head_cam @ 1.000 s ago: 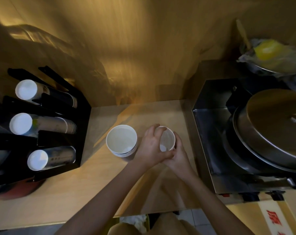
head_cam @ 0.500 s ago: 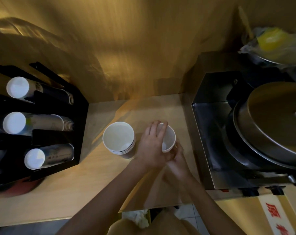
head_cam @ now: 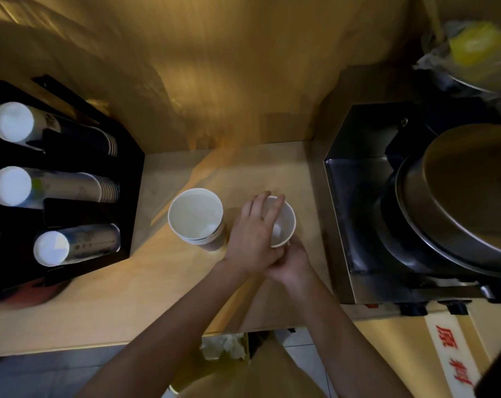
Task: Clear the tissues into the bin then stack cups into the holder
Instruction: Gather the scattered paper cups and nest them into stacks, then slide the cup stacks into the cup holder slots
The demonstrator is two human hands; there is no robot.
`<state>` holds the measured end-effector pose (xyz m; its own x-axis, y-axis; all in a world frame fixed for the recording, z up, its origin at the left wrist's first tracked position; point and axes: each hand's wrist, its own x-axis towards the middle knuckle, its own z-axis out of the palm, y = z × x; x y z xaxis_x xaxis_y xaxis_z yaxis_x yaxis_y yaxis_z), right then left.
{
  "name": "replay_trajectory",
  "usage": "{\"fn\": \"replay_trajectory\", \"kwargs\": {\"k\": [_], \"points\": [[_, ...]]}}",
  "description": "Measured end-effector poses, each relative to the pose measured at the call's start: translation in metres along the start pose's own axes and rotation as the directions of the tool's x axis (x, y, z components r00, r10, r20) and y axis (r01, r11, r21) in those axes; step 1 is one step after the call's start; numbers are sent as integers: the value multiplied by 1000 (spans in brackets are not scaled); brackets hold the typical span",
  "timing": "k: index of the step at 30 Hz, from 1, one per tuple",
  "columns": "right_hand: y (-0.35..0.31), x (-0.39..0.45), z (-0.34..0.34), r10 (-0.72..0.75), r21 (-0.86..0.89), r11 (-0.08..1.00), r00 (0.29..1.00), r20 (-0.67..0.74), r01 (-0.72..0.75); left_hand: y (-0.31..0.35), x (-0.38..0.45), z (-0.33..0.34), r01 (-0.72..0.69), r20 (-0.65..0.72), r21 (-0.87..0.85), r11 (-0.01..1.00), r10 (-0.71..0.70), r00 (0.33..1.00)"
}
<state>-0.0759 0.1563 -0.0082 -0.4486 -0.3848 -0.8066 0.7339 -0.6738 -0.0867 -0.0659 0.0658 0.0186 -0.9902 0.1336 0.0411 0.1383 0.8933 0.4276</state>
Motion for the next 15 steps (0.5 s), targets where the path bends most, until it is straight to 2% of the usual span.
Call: {"fn": "replay_trajectory", "kwargs": {"k": [3, 6, 8, 10, 15], "points": [[2, -14, 1, -71, -13, 997, 997, 26, 71, 4, -10, -12, -49, -91, -85, 995, 41, 995], [6, -30, 9, -213, -51, 975, 976, 55, 215, 10, -19, -32, -84, -267, -142, 986, 44, 963], [14, -43, 19, -284, -65, 953, 948, 144, 296, 12, -25, -50, -97, -382, -153, 984, 31, 924], [26, -57, 34, -313, -63, 940, 921, 230, 335, 10, -36, -72, -92, -439, -194, 977, -3, 899], [67, -80, 80, -259, -94, 932, 821, 508, 351, -15, -72, -126, -129, -542, -300, 945, -58, 838]]}}
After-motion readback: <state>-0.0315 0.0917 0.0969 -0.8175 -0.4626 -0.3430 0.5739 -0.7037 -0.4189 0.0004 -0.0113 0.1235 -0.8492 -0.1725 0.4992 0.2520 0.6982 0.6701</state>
